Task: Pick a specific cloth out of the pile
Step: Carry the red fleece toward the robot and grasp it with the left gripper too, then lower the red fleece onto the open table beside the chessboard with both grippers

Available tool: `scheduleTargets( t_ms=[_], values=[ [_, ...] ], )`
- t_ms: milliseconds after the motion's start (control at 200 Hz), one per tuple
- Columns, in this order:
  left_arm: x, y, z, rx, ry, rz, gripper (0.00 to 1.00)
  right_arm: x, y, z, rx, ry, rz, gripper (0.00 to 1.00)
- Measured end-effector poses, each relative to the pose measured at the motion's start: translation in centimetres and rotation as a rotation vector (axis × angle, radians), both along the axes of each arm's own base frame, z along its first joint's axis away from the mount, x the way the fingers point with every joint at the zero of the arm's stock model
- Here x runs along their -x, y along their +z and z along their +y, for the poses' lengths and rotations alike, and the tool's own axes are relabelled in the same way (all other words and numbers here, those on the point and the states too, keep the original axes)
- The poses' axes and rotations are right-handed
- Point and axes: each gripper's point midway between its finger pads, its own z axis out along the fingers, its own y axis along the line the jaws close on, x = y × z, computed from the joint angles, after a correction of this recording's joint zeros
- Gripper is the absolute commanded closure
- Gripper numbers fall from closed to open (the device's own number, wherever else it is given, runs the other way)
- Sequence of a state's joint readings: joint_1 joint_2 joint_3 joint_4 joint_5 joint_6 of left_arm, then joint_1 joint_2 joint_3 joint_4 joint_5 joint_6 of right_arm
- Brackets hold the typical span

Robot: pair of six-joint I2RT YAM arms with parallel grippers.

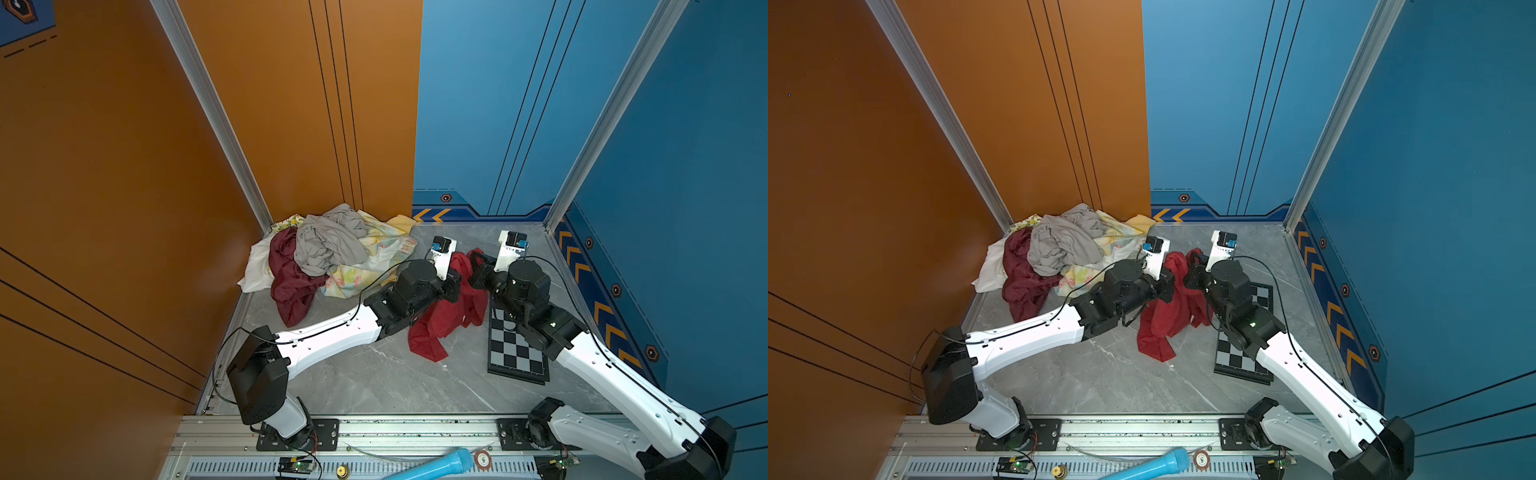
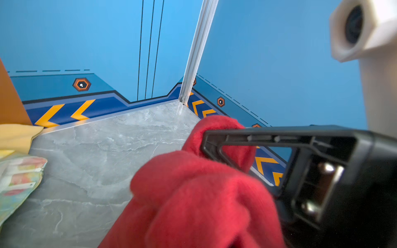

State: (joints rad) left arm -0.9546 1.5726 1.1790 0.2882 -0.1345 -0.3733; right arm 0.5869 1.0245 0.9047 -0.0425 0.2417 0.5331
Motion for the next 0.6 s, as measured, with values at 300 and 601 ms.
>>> scheduleTargets(
  t_ms=[300, 601],
  values=[
    [0.7, -10.8, 3.6, -0.041, 0.107, 0.225, 1.0, 1.1, -9.4, -0.8, 0.024, -0.035, 0.183, 1.0],
    [1.1, -16.7, 4.0, -0.028, 0.169, 0.383, 1.0, 1.3, -17.4, -0.6, 0.078, -0.053, 0.367, 1.0]
  ],
)
